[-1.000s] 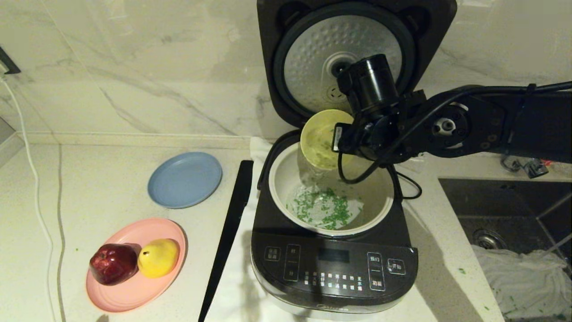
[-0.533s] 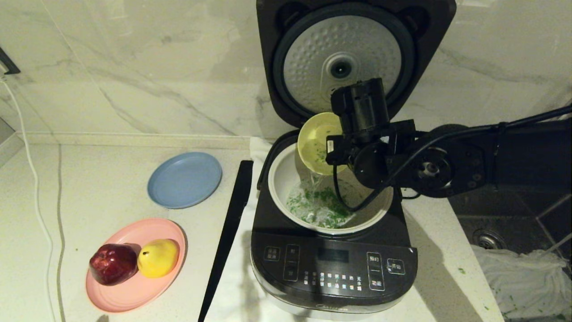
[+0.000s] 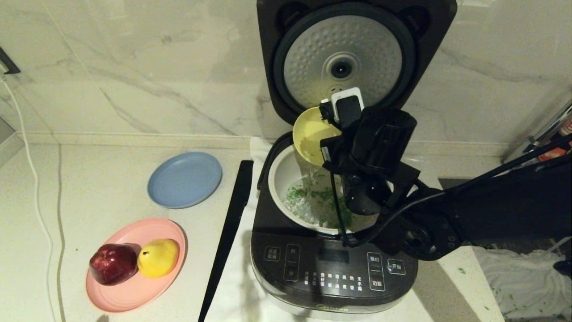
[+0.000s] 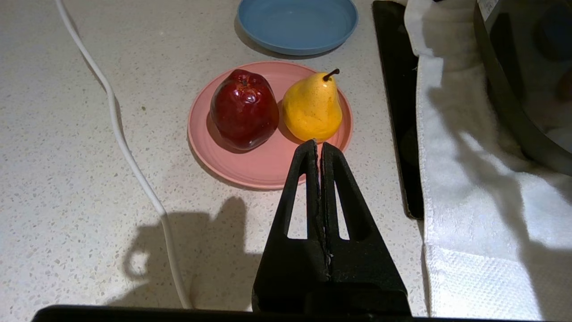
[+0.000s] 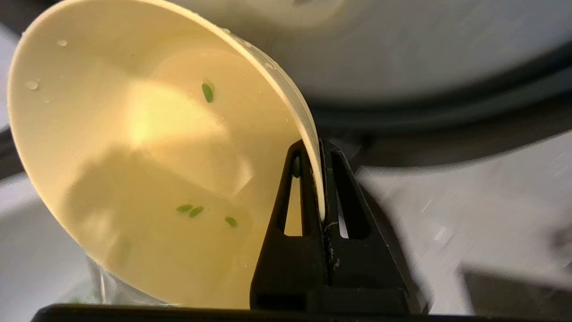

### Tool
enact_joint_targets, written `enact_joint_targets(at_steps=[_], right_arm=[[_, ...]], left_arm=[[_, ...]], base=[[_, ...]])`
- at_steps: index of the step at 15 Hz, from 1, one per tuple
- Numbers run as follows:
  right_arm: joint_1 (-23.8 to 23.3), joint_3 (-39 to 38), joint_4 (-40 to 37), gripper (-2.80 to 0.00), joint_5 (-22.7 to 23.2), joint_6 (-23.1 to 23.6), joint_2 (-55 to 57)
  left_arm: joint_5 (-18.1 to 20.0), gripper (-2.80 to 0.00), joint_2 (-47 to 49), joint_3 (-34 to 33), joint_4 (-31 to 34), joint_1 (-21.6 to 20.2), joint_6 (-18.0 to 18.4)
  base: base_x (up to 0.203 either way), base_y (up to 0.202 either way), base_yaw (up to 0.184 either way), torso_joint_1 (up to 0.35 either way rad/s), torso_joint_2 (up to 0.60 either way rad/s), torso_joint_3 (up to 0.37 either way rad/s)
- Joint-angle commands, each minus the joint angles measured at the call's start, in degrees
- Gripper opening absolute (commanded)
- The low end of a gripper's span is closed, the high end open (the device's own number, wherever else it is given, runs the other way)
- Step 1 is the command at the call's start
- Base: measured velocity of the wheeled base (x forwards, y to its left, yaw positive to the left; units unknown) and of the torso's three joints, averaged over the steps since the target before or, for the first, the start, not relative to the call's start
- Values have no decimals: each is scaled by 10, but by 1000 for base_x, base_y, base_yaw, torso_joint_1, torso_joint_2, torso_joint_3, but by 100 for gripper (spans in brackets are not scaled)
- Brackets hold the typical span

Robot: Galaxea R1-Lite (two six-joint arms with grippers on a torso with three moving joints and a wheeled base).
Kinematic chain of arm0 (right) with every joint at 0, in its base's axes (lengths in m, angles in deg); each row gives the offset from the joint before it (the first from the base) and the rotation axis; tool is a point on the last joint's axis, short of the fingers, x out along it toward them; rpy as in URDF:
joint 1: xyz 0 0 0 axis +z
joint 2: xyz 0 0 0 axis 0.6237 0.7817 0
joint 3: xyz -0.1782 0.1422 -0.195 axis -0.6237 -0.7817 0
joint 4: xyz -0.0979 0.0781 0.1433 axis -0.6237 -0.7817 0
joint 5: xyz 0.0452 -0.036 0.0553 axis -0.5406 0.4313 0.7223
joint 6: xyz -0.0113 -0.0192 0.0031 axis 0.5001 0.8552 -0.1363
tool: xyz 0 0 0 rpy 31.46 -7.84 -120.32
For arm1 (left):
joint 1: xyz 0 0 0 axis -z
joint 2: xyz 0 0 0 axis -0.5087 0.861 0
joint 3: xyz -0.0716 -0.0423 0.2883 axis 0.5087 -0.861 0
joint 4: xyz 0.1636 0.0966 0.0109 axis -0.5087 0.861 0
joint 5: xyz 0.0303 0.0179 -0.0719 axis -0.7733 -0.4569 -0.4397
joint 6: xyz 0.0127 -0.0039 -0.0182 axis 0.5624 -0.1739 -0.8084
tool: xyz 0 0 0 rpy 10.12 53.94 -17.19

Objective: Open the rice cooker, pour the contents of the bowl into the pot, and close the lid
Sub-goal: Pour the water from the bowl into the rice cooker

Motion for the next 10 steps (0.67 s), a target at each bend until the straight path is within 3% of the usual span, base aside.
enact_joint_targets(at_steps=[1,3,10], right_arm=[[0,-32,190,-280,0,98,37],[1,-54,252,-280,7,134,56],[19,-56,279,-280,10,137,31]], left_arm=[[0,-280,0,-2,0,0,0],[0,-280,0,-3,0,0,0],[0,-280,0,-2,0,0,0]], base=[[0,0,0,0,0,0],[0,0,0,0,0,0],[0,0,0,0,0,0]])
